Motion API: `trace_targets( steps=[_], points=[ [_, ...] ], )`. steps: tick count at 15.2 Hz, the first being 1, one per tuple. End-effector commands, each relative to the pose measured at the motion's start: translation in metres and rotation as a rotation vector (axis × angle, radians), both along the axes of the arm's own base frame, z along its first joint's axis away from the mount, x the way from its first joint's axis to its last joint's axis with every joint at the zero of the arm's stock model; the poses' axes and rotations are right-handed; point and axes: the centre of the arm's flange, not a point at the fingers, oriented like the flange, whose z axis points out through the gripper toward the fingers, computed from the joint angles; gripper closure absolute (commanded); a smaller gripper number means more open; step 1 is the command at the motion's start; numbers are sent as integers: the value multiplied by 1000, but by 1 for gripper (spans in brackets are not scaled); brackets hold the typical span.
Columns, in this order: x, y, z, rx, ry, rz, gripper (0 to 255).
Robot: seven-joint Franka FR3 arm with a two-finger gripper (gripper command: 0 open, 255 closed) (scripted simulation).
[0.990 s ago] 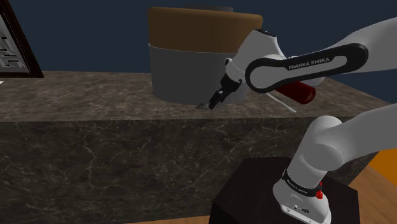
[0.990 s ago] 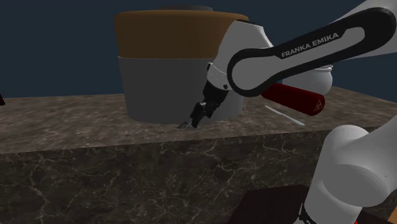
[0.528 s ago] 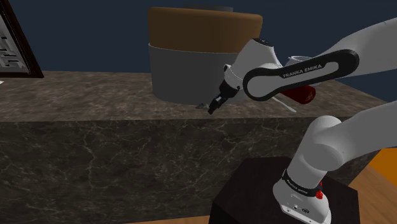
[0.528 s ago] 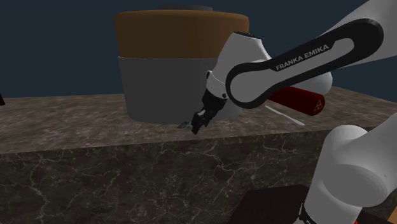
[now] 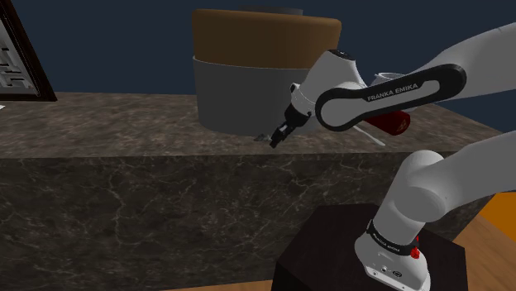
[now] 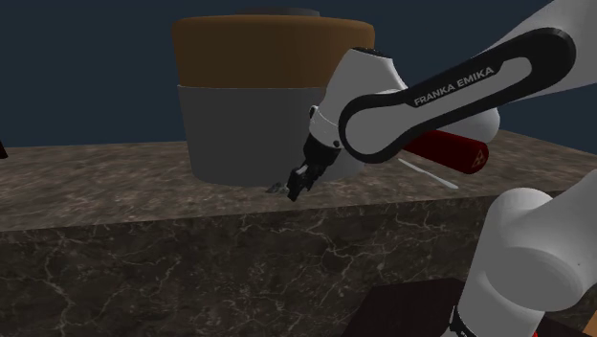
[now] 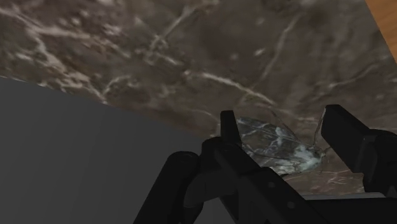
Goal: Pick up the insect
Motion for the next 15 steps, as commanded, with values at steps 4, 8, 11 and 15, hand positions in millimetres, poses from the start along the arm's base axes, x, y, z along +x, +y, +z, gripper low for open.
trace_targets(
  steps=[4, 8, 11, 15],
  points=[
    [-1, -2, 12, -1, 10, 1, 255],
    [-1, -2, 33, -1, 10, 1, 255],
    [-1, -2, 49, -1, 10, 1, 255],
    [-1, -2, 70, -1, 10, 1, 255]
  ],
)
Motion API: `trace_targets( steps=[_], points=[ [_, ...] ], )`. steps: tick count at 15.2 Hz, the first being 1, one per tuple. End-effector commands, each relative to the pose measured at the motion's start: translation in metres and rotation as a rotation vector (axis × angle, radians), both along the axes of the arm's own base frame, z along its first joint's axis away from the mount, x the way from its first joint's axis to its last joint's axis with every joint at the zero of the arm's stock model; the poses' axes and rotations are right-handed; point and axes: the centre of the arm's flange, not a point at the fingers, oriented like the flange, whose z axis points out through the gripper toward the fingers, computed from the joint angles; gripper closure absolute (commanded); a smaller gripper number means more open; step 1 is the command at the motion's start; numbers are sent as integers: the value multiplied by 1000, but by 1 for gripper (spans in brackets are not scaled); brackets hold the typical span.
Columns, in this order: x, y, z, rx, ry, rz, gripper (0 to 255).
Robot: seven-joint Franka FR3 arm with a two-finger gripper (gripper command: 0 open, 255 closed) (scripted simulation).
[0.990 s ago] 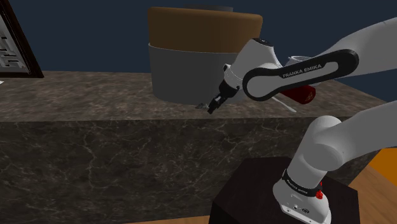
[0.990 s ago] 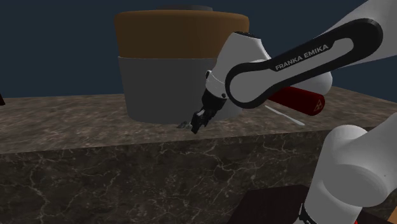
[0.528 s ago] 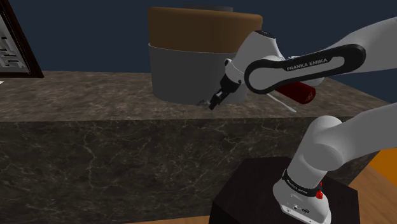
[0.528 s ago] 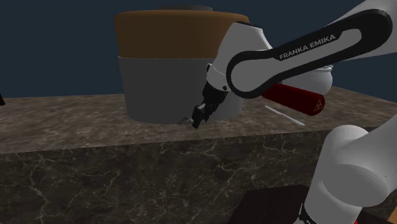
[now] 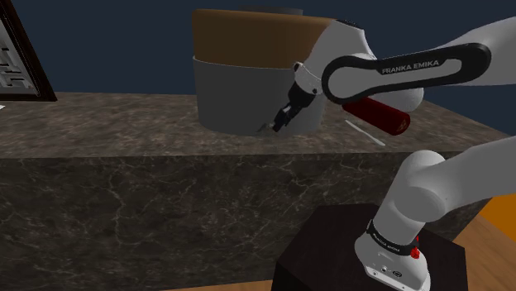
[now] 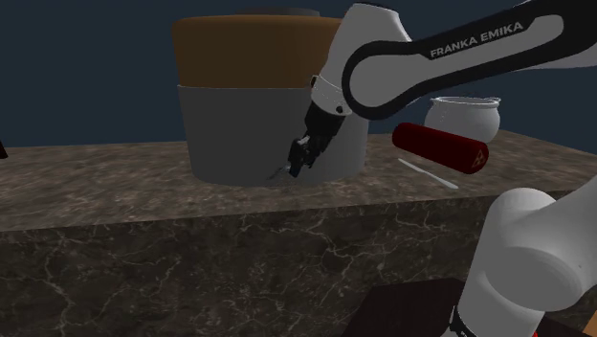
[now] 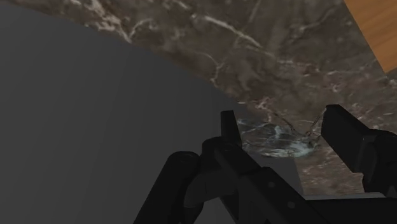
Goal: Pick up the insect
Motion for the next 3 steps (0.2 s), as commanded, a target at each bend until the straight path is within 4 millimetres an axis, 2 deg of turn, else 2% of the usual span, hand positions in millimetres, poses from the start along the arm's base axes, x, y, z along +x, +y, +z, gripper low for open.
trace_targets(
  steps=[1, 3],
  points=[
    [0, 0, 11, 0, -1, -1, 255],
    [0, 0, 12, 0, -1, -1, 255]
  ],
)
